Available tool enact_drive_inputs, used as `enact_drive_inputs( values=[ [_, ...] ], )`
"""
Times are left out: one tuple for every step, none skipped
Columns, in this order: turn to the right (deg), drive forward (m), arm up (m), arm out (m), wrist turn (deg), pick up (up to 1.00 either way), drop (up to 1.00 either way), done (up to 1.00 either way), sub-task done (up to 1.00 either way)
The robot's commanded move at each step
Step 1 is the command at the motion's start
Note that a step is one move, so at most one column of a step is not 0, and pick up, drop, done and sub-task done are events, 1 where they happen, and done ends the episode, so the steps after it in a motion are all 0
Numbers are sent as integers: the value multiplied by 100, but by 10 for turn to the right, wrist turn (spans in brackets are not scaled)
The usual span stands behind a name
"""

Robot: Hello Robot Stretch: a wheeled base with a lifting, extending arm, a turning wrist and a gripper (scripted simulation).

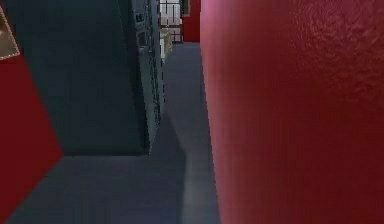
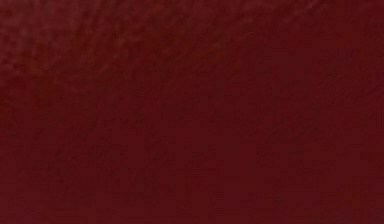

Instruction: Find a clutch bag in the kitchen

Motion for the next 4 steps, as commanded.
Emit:
enact_drive_inputs(
  values=[
    [0,100,0,0,0,0,0,0,0],
    [-30,0,0,0,0,0,0,0,0],
    [0,100,0,0,0,0,0,0,0],
    [-90,0,0,0,0,0,0,0,0]
  ],
)
